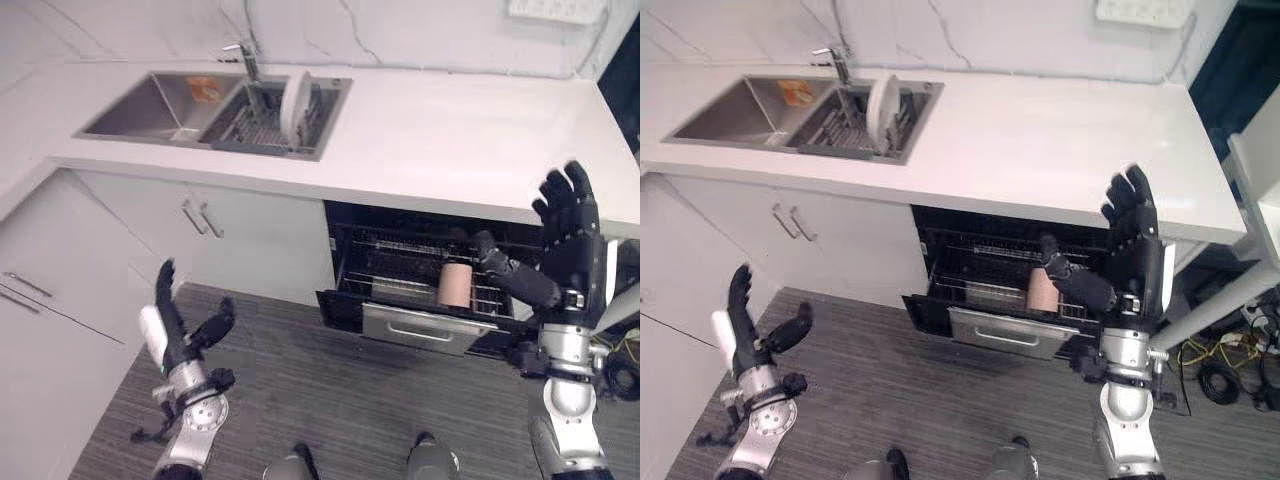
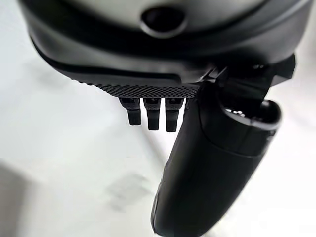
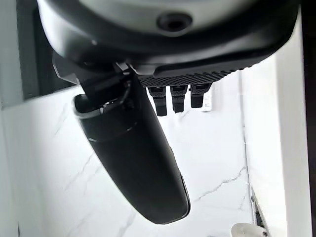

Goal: Place the dishes in the dishwasher.

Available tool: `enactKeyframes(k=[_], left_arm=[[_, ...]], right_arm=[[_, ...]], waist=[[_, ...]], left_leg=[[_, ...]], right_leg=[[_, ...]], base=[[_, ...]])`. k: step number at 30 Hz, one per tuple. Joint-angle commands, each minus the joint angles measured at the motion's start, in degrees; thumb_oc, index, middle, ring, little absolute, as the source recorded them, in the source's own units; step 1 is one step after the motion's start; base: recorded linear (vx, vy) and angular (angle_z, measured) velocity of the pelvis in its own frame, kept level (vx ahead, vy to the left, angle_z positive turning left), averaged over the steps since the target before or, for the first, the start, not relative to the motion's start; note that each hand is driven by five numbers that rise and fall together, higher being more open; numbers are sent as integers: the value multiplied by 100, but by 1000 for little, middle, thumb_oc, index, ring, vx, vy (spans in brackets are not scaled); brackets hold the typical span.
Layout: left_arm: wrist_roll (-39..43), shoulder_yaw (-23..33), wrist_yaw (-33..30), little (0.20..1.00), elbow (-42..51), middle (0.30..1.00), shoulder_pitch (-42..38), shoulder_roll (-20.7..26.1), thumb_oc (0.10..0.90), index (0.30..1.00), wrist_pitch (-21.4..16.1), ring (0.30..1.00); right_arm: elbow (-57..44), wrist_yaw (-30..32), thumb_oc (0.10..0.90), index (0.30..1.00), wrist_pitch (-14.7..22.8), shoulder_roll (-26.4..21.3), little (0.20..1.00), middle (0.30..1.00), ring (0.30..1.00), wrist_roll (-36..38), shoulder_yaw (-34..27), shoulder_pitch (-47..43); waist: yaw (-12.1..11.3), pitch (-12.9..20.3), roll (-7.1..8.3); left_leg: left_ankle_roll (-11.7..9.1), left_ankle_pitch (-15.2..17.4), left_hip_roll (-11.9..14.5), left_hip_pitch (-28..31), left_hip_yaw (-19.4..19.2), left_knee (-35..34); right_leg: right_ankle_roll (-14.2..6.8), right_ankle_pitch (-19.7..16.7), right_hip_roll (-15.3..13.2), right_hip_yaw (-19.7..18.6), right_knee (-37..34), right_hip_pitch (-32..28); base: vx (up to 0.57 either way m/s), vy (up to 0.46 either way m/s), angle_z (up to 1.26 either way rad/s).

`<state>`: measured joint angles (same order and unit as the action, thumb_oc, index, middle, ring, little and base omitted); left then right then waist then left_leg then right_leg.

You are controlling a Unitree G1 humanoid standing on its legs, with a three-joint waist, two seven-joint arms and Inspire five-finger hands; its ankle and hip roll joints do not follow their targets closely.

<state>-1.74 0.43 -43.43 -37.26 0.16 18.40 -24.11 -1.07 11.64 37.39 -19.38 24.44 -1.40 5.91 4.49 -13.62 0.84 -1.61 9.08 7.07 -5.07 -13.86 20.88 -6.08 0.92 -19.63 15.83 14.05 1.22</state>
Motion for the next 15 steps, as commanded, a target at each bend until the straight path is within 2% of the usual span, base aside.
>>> enactKeyframes(k=[1,2,3,4,6,8,9,10,12,15], left_arm=[[245,76,-54,900,330,900,-80,91,800,900,162,900],[538,42,79,900,-6,900,-64,-15,800,900,417,900],[581,52,118,900,-145,900,-51,-69,800,900,470,900],[674,41,300,900,-308,900,-59,-117,800,900,730,900],[527,-76,754,900,-678,900,-129,-131,800,900,970,900],[559,-166,1020,900,-825,900,-149,-145,800,900,1020,900],[796,-349,1599,900,-1150,900,-167,-206,800,900,1187,900],[903,-448,1849,900,-1336,900,-172,-254,800,900,1271,900],[1035,-537,2143,900,-1573,900,-158,-337,800,900,1488,900],[938,-846,3162,900,-2288,900,27,-547,800,900,1962,900]], right_arm=[[-342,-230,800,900,470,-167,900,900,900,392,-357,-520],[-387,-396,800,900,399,-58,900,900,900,604,-332,-561],[-402,-453,800,900,369,-22,900,900,900,624,-302,-596],[-412,-535,800,900,322,0,900,900,900,598,-250,-663],[-491,-539,800,900,150,-42,900,900,900,632,-158,-768],[-513,-565,800,900,98,-86,900,900,900,746,-158,-776],[-515,-684,800,900,13,-161,900,900,900,975,-181,-804],[-505,-747,800,900,-19,-208,900,900,900,1069,-191,-824],[-468,-808,800,900,-52,-240,900,900,900,1140,-197,-851],[-387,-871,800,900,-130,-303,900,900,900,1339,-200,-883]], waist=[[-30,148,-153],[-53,104,-194],[-88,77,-209],[-139,46,-238],[-119,-20,-235],[-79,-52,-227],[-21,-89,-214],[1,-99,-203],[30,-109,-187],[125,-133,-93]], left_leg=[[147,375,18,295,44,-369],[264,469,-15,305,-35,-369],[290,500,6,317,-132,-369],[308,532,48,308,-272,-369],[377,602,-4,257,-288,-369],[418,638,-62,247,-262,-369],[447,690,-170,234,-243,-369],[448,702,-231,214,-232,-369],[438,709,-312,198,-215,-369],[415,747,-510,266,-169,-369]], right_leg=[[-347,597,285,-68,314,-367],[-379,134,276,150,314,-376],[-404,-6,235,318,512,-303],[-420,-38,221,449,812,-163],[-406,57,622,388,932,-1],[-398,88,808,343,959,69],[-358,155,1093,352,923,169],[-322,161,1203,386,838,217],[-280,124,1307,439,660,274],[-260,-130,1403,473,314,577]], base=[[12,325,35],[-19,275,21],[-58,314,7],[-76,184,-15],[-34,130,-52],[19,67,-33],[41,60,-5],[68,55,-1],[82,-1,7],[156,-58,10]])
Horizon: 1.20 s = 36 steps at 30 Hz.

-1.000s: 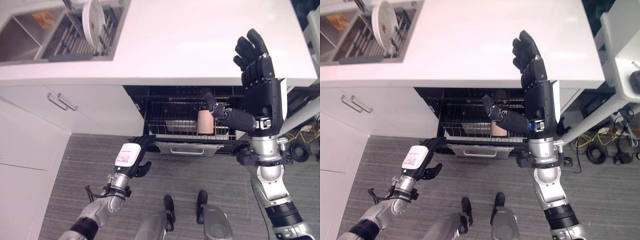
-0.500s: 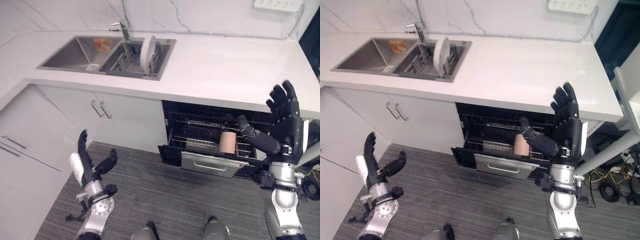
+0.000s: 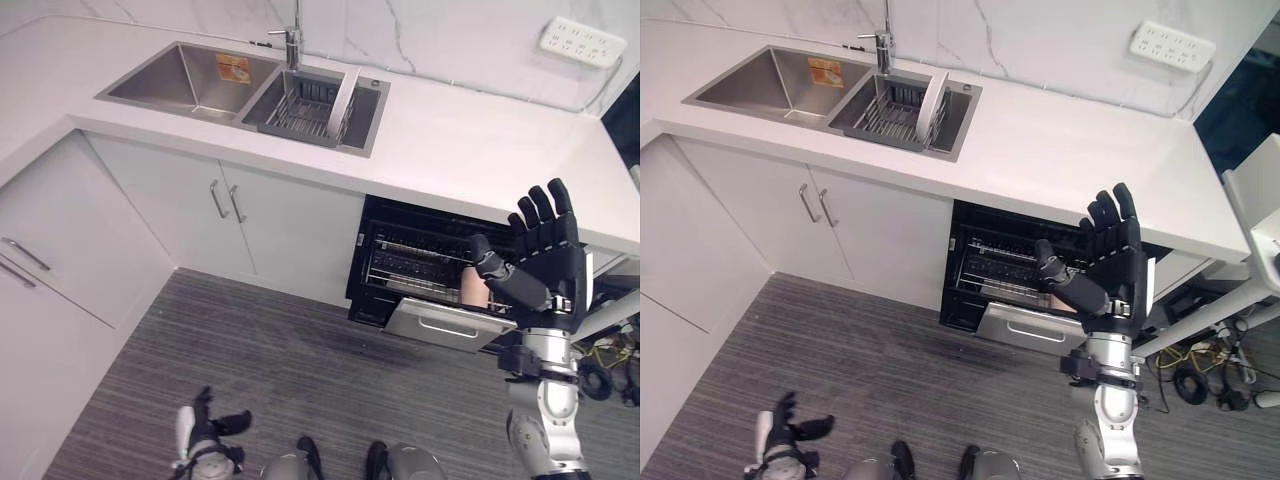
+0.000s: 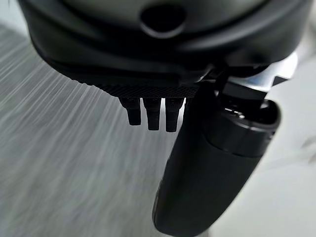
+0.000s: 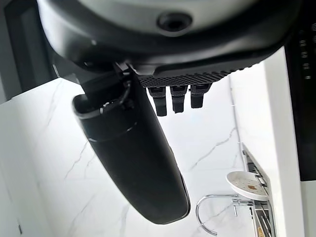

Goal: Place the dishes in the dishwasher.

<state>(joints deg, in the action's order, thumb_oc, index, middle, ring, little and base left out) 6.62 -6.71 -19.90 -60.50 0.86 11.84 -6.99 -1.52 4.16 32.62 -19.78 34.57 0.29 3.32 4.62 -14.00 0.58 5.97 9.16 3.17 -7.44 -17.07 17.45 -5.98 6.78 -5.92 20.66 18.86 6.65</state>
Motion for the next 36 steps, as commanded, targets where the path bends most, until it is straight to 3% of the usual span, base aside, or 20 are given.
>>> enactKeyframes(k=[1,2,3,6,7,11,13,14,18,20,23,26,30,34,36], left_arm=[[97,-185,972,900,-65,900,8,72,800,900,343,900],[88,-213,1096,900,-117,900,35,53,800,900,387,900],[285,-278,1983,900,-336,900,197,-67,800,900,823,900],[518,-353,2588,900,-666,900,291,-149,800,900,1172,900],[748,-333,3035,900,-753,900,315,-141,800,900,1491,900],[920,-336,3758,900,-928,900,239,-71,800,900,1838,900],[938,-344,3775,900,-942,900,147,-72,800,900,1788,900],[1015,-321,3739,900,-951,900,25,-100,800,900,1761,900],[1117,-269,3690,900,-971,900,-55,-155,800,900,1776,900],[1211,-64,3694,900,-922,900,-75,-202,800,900,1823,900],[1175,43,3779,900,-916,900,-61,-203,800,900,1939,900],[1108,146,3822,900,-922,900,26,-196,800,900,1928,900],[1097,183,3763,900,-922,900,132,-189,800,900,1867,900],[1081,232,3720,900,-932,900,192,-219,800,900,1899,900],[665,155,3748,900,-940,900,191,-231,800,900,1844,900]], right_arm=[[-339,-124,800,900,341,-262,900,900,900,334,-368,-632],[-338,-122,800,900,340,-261,900,900,900,332,-367,-636],[-380,-123,800,900,328,-265,900,900,900,274,-377,-643],[-438,-47,800,900,204,-283,900,900,900,128,-396,-694],[-475,-53,800,900,112,-308,900,900,900,170,-343,-741],[-577,-106,800,900,123,-502,900,900,900,-139,-282,-813],[-625,-124,800,900,59,-629,900,900,900,-213,-317,-830],[-640,-216,800,900,-10,-727,900,900,900,-148,-349,-823],[-593,-391,800,900,-10,-729,900,900,900,-92,-345,-834],[-525,-582,800,900,-32,-669,900,900,900,-154,-247,-936],[-568,-629,800,900,46,-649,900,900,900,-220,-90,-1018],[-598,-489,800,900,18,-613,900,900,900,-351,111,-1096],[-496,-363,800,900,-14,-568,900,900,900,-449,244,-1086],[-439,-326,800,900,-25,-597,900,900,900,-435,265,-1063],[-454,-216,800,900,-14,-647,900,900,900,-475,180,-1056]], waist=[[121,-102,-60],[125,-103,-58],[125,-114,-79],[153,-87,-102],[157,-50,-163],[216,-1,-182],[242,32,-126],[206,30,-18],[147,-22,36],[101,-39,42],[71,-54,-43],[-56,-67,-223],[-149,-79,-318],[-231,-78,-323],[-184,-44,-335]], left_leg=[[-344,748,-138,521,146,-26],[-345,753,-147,529,142,-26],[-348,765,-159,567,91,-26],[-346,788,-219,616,86,-26],[-365,934,-211,767,89,-26],[-462,930,-223,1107,-116,-26],[-564,826,-288,1326,-215,-26],[-777,282,-268,1428,-310,49],[-907,67,-32,1096,-343,487],[-823,53,47,996,-490,48],[-902,-15,266,667,-432,-26],[-1087,-460,728,-7,-129,-26],[-1287,-832,1223,-452,143,-26],[-1303,-914,1306,-613,501,-26],[-1253,-811,1326,-479,308,-26]], right_leg=[[-274,-768,16,29,-167,99],[-276,-798,7,54,-167,136],[-282,-919,-75,257,-167,224],[-247,-849,-46,256,-167,220],[-270,-606,13,172,-167,125],[102,91,79,220,-167,-25],[252,238,52,228,-167,-113],[360,347,-45,185,-167,-254],[401,410,-96,129,-167,-370],[324,488,-169,-26,-167,-522],[304,608,-107,-177,-167,-658],[334,728,44,-379,-167,-792],[292,889,41,-605,-167,-992],[253,918,-71,-822,-167,-1106],[209,933,-149,-776,-167,-1170]], base=[[128,-49,5],[184,-78,-3],[178,-86,-5],[278,-118,-10],[331,-88,-9],[270,-90,-17],[227,-68,-27],[220,-107,-24],[132,-47,-10],[202,81,-16],[157,97,-32],[153,132,-25],[270,172,-45],[286,231,-43],[251,295,-50]])
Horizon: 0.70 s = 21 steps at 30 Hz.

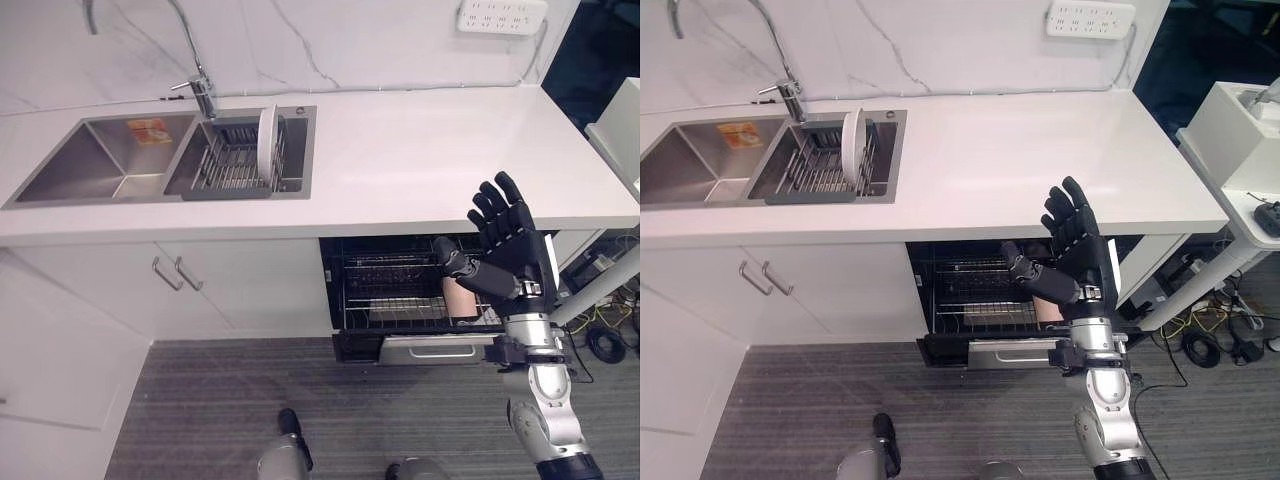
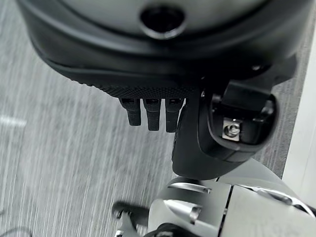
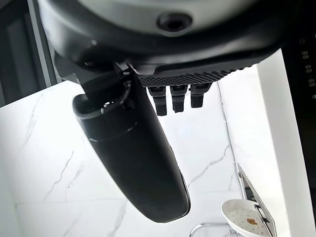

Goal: Place the dishes in the dishwasher.

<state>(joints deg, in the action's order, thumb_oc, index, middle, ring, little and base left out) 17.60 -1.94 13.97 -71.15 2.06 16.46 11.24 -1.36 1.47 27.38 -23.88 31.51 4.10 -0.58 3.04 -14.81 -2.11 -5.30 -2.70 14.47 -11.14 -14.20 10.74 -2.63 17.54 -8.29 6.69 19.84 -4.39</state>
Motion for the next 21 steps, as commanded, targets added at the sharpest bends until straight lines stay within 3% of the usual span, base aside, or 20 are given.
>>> enactKeyframes(k=[1,8,12,14,17,20,21], left_arm=[[-509,-385,344,900,113,900,66,-699,800,900,27,900],[-321,-718,299,900,71,900,-112,-611,800,900,65,900],[-238,-841,181,900,36,900,-183,-520,800,900,59,900],[-245,-900,77,900,41,900,-162,-469,800,900,71,900],[-205,-908,-133,900,39,900,-111,-436,800,900,173,900],[-265,-837,-349,900,-40,900,-135,-369,800,900,301,900],[-274,-824,-348,900,-41,900,-136,-362,800,900,313,900]], right_arm=[[-459,62,800,900,495,-243,900,900,900,-124,-237,-658],[-492,16,800,900,477,-263,900,900,900,44,-515,-546],[-534,170,800,900,604,-198,900,900,900,-87,-552,-560],[-566,236,800,900,614,-151,900,900,900,-6,-545,-570],[-590,227,800,900,534,-57,900,900,900,129,-463,-628],[-574,296,800,900,601,-102,900,900,900,26,-353,-727],[-587,312,800,900,599,-118,900,900,900,20,-362,-727]], waist=[[2,56,-65],[135,229,-93],[162,270,-101],[115,266,-119],[-57,252,-110],[0,147,-91],[13,139,-90]], left_leg=[[-115,396,191,-78,-39,645],[250,932,-432,203,62,645],[502,1204,-690,229,104,645],[620,1309,-746,206,34,645],[763,1434,-787,172,-204,645],[787,1480,-926,170,-57,645],[779,1479,-938,177,-33,645]], right_leg=[[-142,-155,57,629,-265,-77],[-345,-366,-180,579,-265,-92],[-528,-878,-232,623,-265,75],[-582,-1060,-183,748,-233,85],[-581,-1210,-294,1116,458,359],[-482,-1110,162,992,374,747],[-466,-1108,198,980,310,761]], base=[[270,376,-64],[185,310,-18],[80,194,2],[43,179,0],[-24,164,-23],[8,10,-55],[38,-66,2]])
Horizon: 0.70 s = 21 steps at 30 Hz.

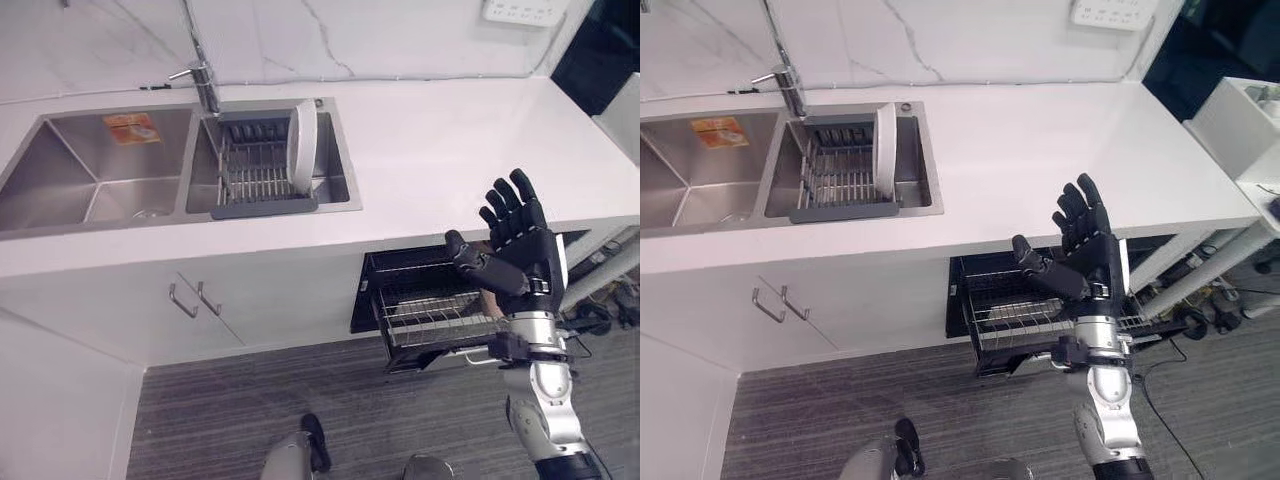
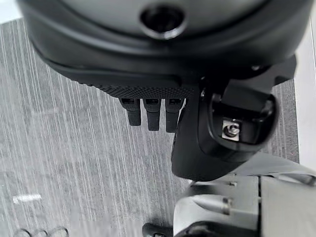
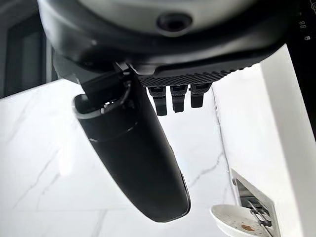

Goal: Place the dishes in the dishwasher.

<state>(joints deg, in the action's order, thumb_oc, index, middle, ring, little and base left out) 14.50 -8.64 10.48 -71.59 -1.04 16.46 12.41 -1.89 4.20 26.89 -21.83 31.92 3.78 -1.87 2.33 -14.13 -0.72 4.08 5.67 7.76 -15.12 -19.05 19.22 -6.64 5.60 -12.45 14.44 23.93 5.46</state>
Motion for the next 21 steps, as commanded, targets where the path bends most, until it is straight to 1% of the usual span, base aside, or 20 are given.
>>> enactKeyframes(k=[1,2,3,4,5,7,8,9,10,12,13,15,16,17,18,19,20,21], left_arm=[[-8,-115,35,900,9,900,172,-338,800,900,227,900],[-29,-109,47,900,13,900,170,-334,800,900,221,900],[-78,-100,73,900,21,900,171,-330,800,900,192,900],[-122,-104,97,900,83,900,229,-328,800,900,102,900],[-59,-121,104,900,154,900,253,-327,800,900,53,900],[-13,-135,117,900,202,900,255,-349,800,900,37,900],[-3,-134,197,900,261,900,284,-388,800,900,22,900],[56,-149,220,900,287,900,311,-429,800,900,-16,900],[88,-186,5,900,351,900,379,-590,800,900,-216,900],[82,-183,-76,900,401,900,403,-648,800,900,-299,900],[220,-174,-84,900,493,900,387,-673,800,900,-239,900],[453,-148,-57,900,545,900,374,-675,800,900,-188,900],[797,-29,-17,900,628,900,383,-713,800,900,-92,900],[818,-3,-33,900,641,900,385,-721,800,900,-91,900],[765,169,-64,900,759,900,403,-693,800,900,-39,900],[784,232,36,900,782,900,420,-680,800,900,63,900],[790,277,102,900,791,900,442,-685,800,900,133,900],[728,310,119,900,741,900,484,-722,800,900,107,900]], right_arm=[[-576,86,800,900,644,-405,900,900,900,19,-382,-605],[-588,100,800,900,644,-425,900,900,900,29,-404,-611],[-609,126,800,900,645,-453,900,900,900,31,-445,-612],[-604,150,800,900,688,-474,900,900,900,-65,-517,-596],[-606,156,800,900,693,-499,900,900,900,-117,-553,-615],[-615,180,800,900,699,-520,900,900,900,-103,-550,-598],[-623,224,800,900,703,-503,900,900,900,-143,-547,-594],[-616,230,800,900,718,-504,900,900,900,-159,-554,-594],[-662,251,800,900,678,-531,900,900,900,-179,-585,-574],[-658,269,800,900,664,-526,900,900,900,-190,-563,-582],[-638,294,800,900,654,-551,900,900,900,-232,-516,-613],[-644,336,800,900,663,-588,900,900,900,-331,-509,-626],[-692,443,800,900,596,-645,900,900,900,-470,-576,-597],[-701,465,800,900,575,-654,900,900,900,-483,-588,-590],[-585,485,800,900,617,-665,900,900,900,-459,-637,-566],[-541,488,800,900,646,-655,900,900,900,-456,-649,-558],[-516,476,800,900,663,-637,900,900,900,-458,-662,-550],[-506,476,800,900,667,-604,900,900,900,-498,-664,-531]], waist=[[123,45,-213],[133,36,-206],[153,12,-170],[203,-29,-187],[196,-29,-194],[181,-1,-169],[147,37,-152],[126,55,-146],[81,89,-104],[70,106,-77],[72,119,-24],[82,109,31],[41,54,183],[28,37,205],[-50,-65,271],[-72,-99,252],[-91,-124,215],[-120,-148,127]], left_leg=[[-198,636,-313,592,534,-203],[-210,637,-325,595,557,-203],[-209,656,-384,609,595,-203],[-202,683,-395,656,681,-203],[-238,655,-358,656,659,-203],[-259,637,-372,657,662,-203],[-302,621,-339,678,617,-203],[-318,620,-320,693,601,-203],[-345,635,-342,746,575,-203],[-363,627,-358,811,542,-203],[-349,625,-433,982,458,-203],[-298,673,-502,1129,359,-203],[-303,594,-657,1328,244,-203],[-309,587,-676,1333,240,-203],[-430,303,-637,1163,257,25],[-489,166,-548,1073,277,-103],[-540,92,-447,954,318,-203],[-632,9,-257,690,436,-203]], right_leg=[[-18,56,716,166,-481,-179],[-15,23,736,164,-643,-170],[-42,-25,701,123,-674,-27],[-84,-189,708,-12,-674,125],[-9,1,735,12,-674,110],[5,55,730,8,-674,118],[52,216,728,45,-674,73],[80,304,727,68,-674,48],[143,469,723,73,-674,-27],[176,519,725,65,-674,-60],[248,575,718,53,-674,-116],[297,601,680,60,-674,-161],[367,606,525,56,-674,-286],[375,604,501,54,-674,-313],[420,625,478,-37,-674,-467],[411,646,502,-85,-674,-511],[395,681,537,-127,-674,-547],[377,756,607,-174,-674,-597]], base=[[23,-76,9],[15,-103,12],[23,-113,18],[32,-164,39],[39,-139,34],[25,-148,39],[34,-192,39],[59,-247,25],[47,-179,9],[44,-153,-5],[42,-134,-4],[71,-116,11],[91,-95,20],[162,-83,30],[149,6,31],[180,61,28],[179,171,21],[146,157,8]])
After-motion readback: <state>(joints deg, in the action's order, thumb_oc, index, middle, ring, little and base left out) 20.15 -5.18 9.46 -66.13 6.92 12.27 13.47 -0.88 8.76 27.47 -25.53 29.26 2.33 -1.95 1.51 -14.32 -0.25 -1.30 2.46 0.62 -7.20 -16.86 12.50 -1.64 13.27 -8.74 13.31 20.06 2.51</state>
